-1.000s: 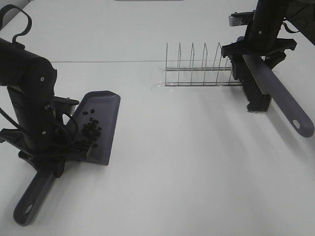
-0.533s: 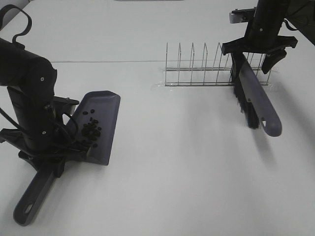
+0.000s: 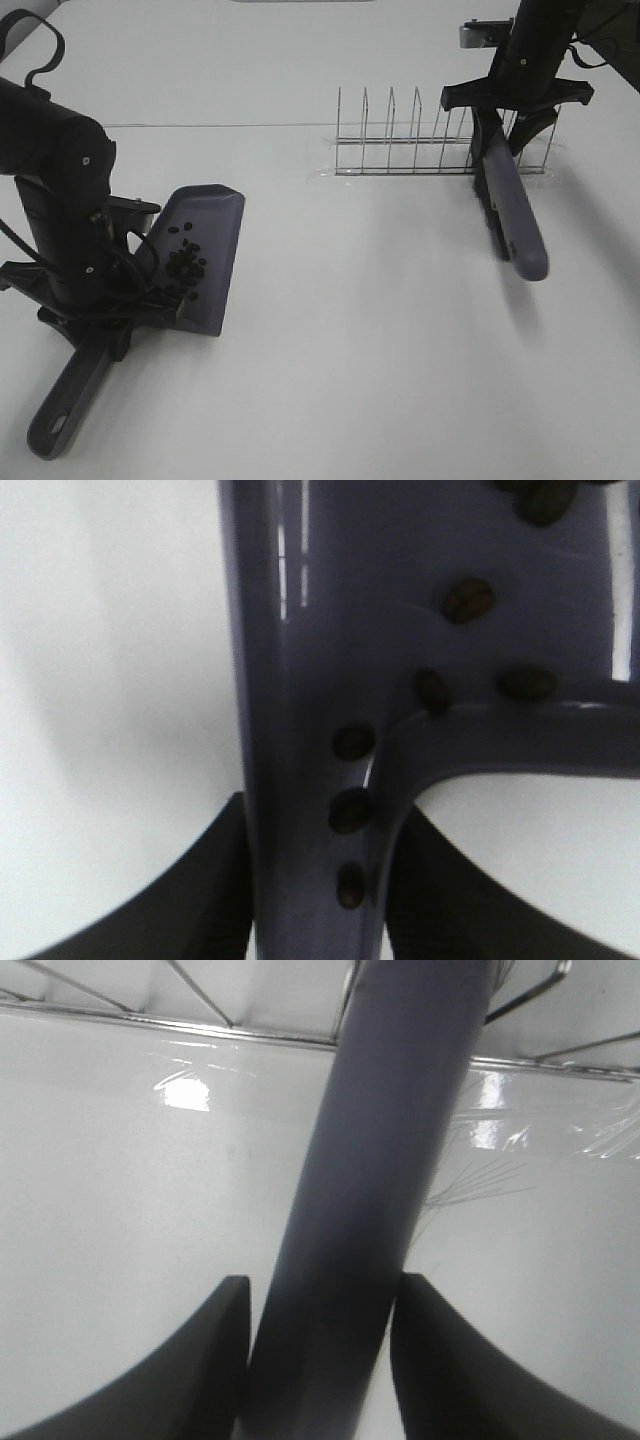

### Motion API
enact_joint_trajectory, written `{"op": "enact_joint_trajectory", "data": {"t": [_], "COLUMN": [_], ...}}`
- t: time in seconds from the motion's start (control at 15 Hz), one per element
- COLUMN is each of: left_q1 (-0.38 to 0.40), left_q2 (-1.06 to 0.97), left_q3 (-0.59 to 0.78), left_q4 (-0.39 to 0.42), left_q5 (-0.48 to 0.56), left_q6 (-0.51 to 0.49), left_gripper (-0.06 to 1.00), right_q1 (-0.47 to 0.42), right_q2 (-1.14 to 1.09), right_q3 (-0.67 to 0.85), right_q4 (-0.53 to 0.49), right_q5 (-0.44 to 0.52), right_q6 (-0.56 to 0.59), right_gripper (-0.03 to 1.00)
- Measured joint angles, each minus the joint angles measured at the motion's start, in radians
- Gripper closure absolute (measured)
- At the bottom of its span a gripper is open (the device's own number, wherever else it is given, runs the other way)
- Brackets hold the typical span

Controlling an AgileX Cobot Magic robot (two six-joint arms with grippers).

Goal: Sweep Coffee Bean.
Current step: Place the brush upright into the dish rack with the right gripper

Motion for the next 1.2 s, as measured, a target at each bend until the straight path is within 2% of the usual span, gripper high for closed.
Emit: {"op": "enact_joint_trajectory", "data": {"t": [0.2,0.67,1.2], "left_q1": [0.000,0.000,0.000], "left_q2": [0.000,0.000,0.000], "left_q3": [0.000,0.000,0.000], "left_q4": [0.000,0.000,0.001], "left_q5": [0.000,-0.001,-0.001], "left_q6": [0.000,0.000,0.000], "left_gripper": [0.59,0.59,0.59], "right_q1": [0.000,0.000,-0.002], "right_q2": [-0.012,-0.011,-0.007], "right_q3": [0.033,0.009,-0.032], "right_q4": [-0.046,-0.054,-0.062], "right_q5": [0.000,0.003,-0.062], "right_q6": [0.001,-0.011,-0.008], "right_gripper": [0.58,0.59,0.59]}}
